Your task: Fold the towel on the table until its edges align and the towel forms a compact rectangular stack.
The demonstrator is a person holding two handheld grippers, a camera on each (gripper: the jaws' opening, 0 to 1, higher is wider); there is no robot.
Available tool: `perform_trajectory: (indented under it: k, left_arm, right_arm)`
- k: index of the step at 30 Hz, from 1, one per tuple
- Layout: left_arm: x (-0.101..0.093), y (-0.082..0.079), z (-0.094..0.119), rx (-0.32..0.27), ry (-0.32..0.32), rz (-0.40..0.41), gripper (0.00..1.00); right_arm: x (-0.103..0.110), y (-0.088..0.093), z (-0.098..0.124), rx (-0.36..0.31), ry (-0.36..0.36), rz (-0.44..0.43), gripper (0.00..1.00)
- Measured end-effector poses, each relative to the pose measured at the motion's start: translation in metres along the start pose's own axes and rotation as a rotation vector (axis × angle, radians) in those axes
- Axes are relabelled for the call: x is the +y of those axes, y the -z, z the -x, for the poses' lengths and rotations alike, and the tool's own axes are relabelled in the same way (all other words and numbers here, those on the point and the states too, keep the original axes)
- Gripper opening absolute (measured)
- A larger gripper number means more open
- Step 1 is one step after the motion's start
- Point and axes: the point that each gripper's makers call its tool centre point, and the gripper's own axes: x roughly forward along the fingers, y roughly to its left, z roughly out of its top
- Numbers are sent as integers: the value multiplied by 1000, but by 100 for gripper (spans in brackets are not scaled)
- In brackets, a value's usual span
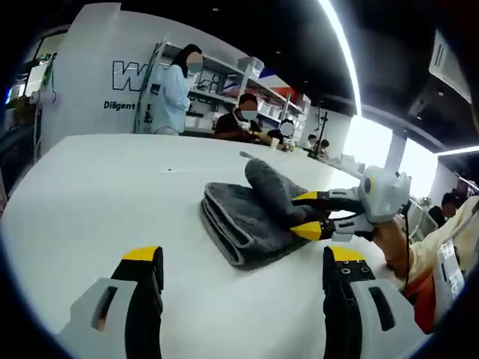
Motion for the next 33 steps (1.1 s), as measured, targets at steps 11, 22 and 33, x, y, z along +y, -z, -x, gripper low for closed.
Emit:
perform_trajectory:
  k: [11, 22, 33]
  left_arm:
    - [0, -1, 1, -4, 3, -1, 86]
    - [-2, 1, 0, -3, 0, 3, 86]
    - [0, 3, -2, 7, -2, 6, 86]
  right_arm:
    - [-35, 0, 10, -28, 78, -49, 6]
    - [-107, 16, 45, -87, 267, -246, 5]
    - [-148, 26, 74, -142, 378, -349, 4]
